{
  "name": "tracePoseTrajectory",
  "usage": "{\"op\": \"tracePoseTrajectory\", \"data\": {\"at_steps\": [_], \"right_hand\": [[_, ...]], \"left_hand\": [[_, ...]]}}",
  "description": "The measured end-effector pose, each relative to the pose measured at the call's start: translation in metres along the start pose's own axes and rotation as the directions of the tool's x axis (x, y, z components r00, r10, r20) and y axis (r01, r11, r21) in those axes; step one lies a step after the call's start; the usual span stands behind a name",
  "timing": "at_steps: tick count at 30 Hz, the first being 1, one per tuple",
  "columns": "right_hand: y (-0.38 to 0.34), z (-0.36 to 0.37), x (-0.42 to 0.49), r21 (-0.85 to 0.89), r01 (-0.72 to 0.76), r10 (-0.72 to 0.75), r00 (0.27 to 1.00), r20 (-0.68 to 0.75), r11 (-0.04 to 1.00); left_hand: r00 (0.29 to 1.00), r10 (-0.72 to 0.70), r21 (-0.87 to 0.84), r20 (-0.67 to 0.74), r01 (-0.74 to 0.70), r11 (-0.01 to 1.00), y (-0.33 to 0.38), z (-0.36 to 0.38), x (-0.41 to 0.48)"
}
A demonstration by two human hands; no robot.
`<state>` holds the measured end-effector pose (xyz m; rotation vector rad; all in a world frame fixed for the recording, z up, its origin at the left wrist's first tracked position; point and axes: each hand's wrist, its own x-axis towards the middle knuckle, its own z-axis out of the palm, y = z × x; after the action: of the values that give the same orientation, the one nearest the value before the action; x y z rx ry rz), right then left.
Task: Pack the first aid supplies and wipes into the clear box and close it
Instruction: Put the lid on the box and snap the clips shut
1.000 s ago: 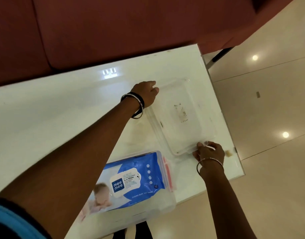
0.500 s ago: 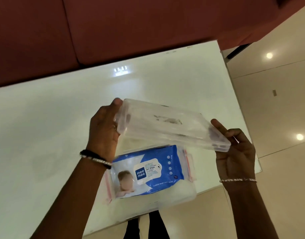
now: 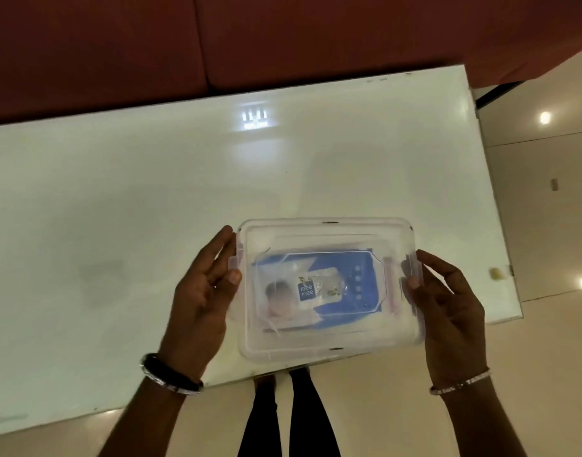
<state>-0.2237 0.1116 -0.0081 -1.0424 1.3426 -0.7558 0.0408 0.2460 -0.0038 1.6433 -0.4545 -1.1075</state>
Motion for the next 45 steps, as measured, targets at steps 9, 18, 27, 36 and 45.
{"op": "tracePoseTrajectory", "data": {"at_steps": [9,18,27,36,45], "right_hand": [[0.034,0.006,-0.005,-0.334,0.14,-0.155,0.988,-0.017,0.932],[0.054,0.004,-0.005,-0.387,0.1,-0.136,0.988,-0.066,0.917],[0.054,-0.001,-0.003,-0.144,0.007,-0.014,0.998,-0.054,0.99],[0.06,-0.002,-0.005,-0.11,-0.048,0.044,0.998,-0.033,0.993],[0.052,0.006,0.001,-0.08,-0.042,0.038,0.998,-0.051,0.996]], "left_hand": [[0.989,0.06,0.338,-0.138,-0.01,0.941,-0.035,0.017,-0.018],[0.978,0.088,0.423,-0.188,-0.001,0.906,-0.046,0.02,-0.019],[0.885,0.081,0.449,-0.458,0.151,0.881,-0.041,0.031,-0.03],[0.936,-0.103,0.375,-0.337,0.234,0.897,-0.037,0.018,-0.027],[0.928,-0.075,0.365,-0.364,0.216,0.906,-0.039,0.023,-0.025]]}}
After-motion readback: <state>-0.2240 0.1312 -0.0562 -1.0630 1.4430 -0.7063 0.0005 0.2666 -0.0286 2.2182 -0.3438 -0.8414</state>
